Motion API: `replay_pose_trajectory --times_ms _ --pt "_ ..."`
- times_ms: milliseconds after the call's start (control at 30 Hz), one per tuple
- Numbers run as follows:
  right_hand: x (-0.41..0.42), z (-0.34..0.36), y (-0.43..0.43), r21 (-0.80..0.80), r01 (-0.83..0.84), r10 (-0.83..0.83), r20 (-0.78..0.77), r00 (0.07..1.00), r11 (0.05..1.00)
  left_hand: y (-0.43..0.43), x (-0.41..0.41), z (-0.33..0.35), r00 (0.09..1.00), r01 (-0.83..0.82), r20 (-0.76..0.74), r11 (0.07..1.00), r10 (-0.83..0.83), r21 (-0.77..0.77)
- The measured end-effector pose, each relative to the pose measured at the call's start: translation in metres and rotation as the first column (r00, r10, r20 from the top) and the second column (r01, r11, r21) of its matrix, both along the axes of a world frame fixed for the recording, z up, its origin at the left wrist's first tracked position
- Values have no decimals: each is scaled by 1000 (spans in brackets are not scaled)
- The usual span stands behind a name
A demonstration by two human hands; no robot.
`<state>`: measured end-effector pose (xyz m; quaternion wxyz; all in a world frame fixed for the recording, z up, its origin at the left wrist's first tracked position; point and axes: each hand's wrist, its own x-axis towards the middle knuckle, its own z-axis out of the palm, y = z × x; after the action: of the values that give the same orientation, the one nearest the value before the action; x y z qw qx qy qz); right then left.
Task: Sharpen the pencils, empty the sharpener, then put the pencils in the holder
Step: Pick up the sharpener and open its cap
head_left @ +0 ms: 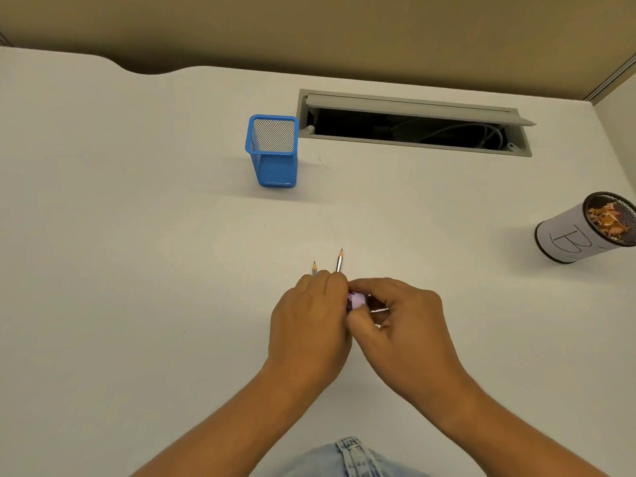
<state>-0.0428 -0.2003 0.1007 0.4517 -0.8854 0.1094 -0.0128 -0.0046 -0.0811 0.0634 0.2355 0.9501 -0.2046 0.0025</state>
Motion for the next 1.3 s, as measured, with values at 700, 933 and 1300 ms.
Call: replay_pose_trajectory --times_ms 700,933,1300 --pt "-29 56 -6 76 -74 71 50 996 994 37 -26 46 960 244 -54 916 -275 -318" --pt "-40 72 -5 170 -130 122 52 991 977 47 -31 48 959 235 -45 873 -280 -427" --pt "-35 63 0 148 -46 52 -39 998 988 49 -35 46 962 221 -71 908 -262 -356"
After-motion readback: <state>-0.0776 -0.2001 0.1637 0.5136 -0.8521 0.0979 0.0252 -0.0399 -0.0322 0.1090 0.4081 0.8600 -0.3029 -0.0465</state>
